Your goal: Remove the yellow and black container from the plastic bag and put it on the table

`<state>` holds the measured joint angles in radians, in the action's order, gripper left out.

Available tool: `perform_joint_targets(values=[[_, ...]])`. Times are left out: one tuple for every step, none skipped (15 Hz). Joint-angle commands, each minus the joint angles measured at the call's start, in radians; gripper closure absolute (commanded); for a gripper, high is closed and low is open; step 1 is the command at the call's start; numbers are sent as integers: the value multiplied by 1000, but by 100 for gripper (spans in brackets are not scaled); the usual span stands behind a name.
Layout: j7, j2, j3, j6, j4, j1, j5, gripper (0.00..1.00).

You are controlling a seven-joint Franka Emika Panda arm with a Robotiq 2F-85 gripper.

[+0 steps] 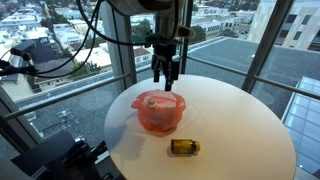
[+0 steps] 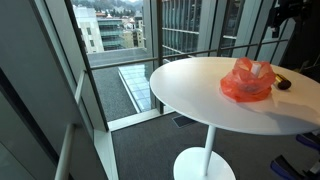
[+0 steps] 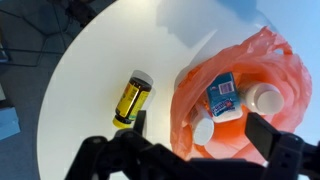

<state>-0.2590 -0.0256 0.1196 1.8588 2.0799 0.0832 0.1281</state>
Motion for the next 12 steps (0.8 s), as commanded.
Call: perform_joint_targets(values=[[131,-52,-23,-64,-31,-8,-36,0],[171,-63,-26,-81,-40,-11,-54,0],[212,-75,-28,-95,-47,-13,-75,0],[248,-84,-29,-115,-56,-15,-91,0],[273,-92,-31,-127,-64,-17,-100,0],[296,-97,-32,-135,-70,-17,-101,0],[237,-83,-35,-97,-46,-13,-82,0],[245,-89,-36,-101,-48,-13,-84,0],[245,-89,-36,-101,-47,-13,-84,0],[244,-86,-36,-100,-44,-13,-84,0],[244,-83,-36,-100,-43,-13,-84,0],[244,-80,-36,-99,-43,-13,-84,0]])
